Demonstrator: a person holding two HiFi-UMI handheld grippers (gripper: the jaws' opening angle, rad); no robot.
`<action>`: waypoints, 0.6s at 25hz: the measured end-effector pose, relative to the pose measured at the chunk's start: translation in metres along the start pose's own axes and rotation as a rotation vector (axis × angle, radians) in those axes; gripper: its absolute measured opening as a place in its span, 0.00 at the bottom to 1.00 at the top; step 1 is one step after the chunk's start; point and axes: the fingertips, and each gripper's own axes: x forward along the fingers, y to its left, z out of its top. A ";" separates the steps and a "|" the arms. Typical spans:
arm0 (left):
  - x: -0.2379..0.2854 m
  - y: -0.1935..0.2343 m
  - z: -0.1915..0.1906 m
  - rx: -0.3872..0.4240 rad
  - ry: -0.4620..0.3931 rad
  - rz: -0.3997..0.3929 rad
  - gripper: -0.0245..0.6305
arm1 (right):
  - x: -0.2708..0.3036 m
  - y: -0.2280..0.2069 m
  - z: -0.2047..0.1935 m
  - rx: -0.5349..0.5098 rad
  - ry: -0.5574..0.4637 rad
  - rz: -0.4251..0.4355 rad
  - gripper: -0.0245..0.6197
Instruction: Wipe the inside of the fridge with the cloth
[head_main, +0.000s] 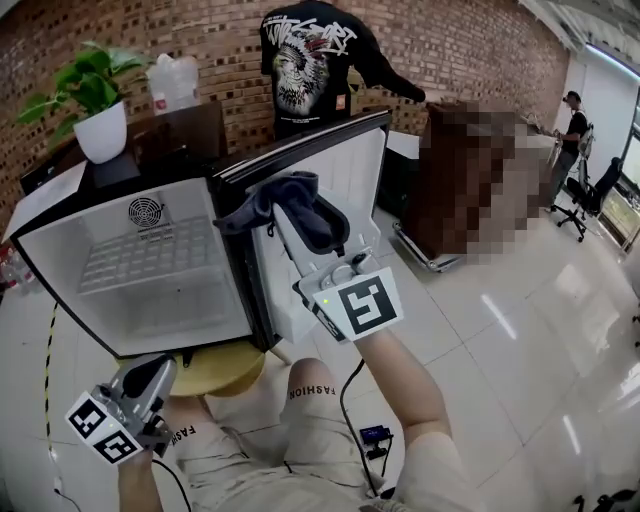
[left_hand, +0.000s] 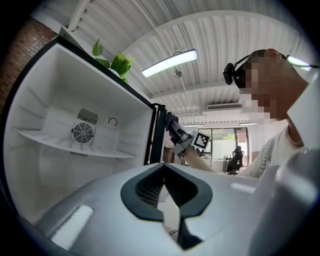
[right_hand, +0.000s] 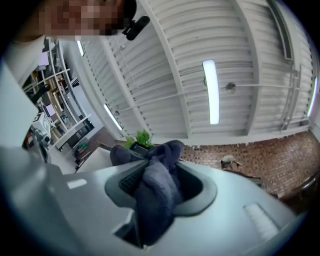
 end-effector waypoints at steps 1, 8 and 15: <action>-0.001 0.001 -0.002 0.001 0.006 -0.001 0.04 | 0.002 -0.004 -0.007 0.007 0.005 -0.012 0.26; -0.011 0.012 -0.009 -0.025 -0.001 -0.006 0.04 | 0.015 -0.030 -0.038 0.031 -0.028 -0.035 0.26; -0.019 0.023 -0.013 -0.094 -0.021 -0.040 0.04 | 0.033 -0.102 -0.074 0.236 0.028 -0.122 0.26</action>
